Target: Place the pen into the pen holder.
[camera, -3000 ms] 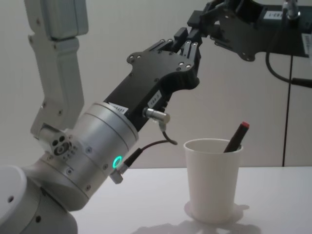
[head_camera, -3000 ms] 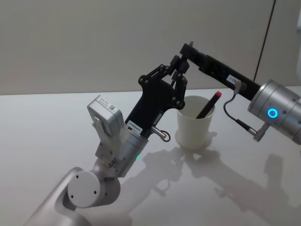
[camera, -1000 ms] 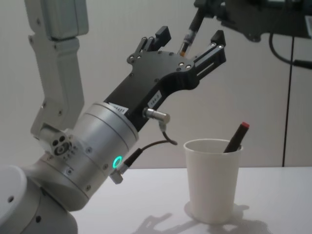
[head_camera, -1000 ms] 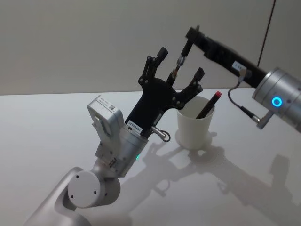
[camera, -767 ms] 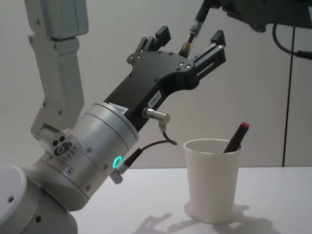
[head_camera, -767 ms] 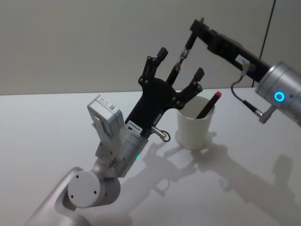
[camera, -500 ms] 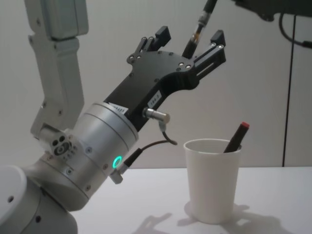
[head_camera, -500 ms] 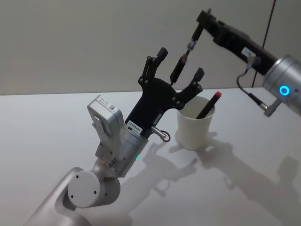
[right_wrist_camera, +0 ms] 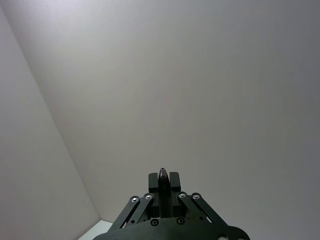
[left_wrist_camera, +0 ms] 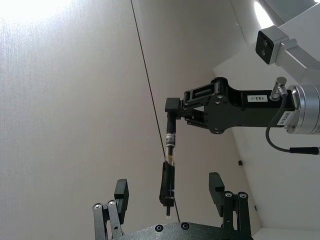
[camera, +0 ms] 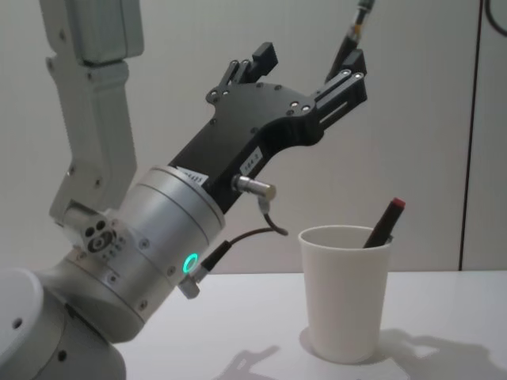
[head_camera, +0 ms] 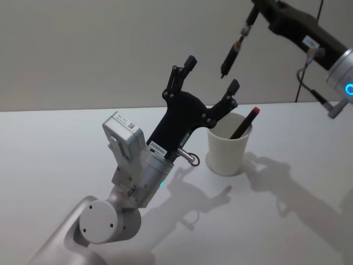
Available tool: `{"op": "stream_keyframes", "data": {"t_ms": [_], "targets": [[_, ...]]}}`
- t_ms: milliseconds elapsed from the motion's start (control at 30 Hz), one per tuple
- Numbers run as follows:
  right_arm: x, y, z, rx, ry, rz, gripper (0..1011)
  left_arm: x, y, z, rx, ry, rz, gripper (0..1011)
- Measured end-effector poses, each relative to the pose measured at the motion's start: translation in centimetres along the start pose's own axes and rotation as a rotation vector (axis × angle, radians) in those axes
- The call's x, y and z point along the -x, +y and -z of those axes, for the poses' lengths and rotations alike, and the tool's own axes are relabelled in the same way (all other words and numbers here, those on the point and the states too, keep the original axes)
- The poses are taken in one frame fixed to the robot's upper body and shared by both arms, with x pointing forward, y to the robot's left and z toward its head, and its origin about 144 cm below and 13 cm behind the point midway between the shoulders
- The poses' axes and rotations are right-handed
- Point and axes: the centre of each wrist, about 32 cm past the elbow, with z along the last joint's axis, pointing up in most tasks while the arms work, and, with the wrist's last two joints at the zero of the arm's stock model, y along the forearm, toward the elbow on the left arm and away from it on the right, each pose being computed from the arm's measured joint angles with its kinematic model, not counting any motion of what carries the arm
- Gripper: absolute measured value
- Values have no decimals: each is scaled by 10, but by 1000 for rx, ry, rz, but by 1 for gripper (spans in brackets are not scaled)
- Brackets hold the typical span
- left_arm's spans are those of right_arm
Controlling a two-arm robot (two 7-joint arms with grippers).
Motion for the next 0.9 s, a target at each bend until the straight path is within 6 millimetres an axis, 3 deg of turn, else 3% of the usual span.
{"op": "stream_keyframes", "data": {"t_ms": [467,900], "targets": [[-11,-5,-7,17,-129,49,108,0,0,0,0,0,0,1001],[-24,-10,12,80,-200,84,108,0,0,0,0,0,0,1001]]}}
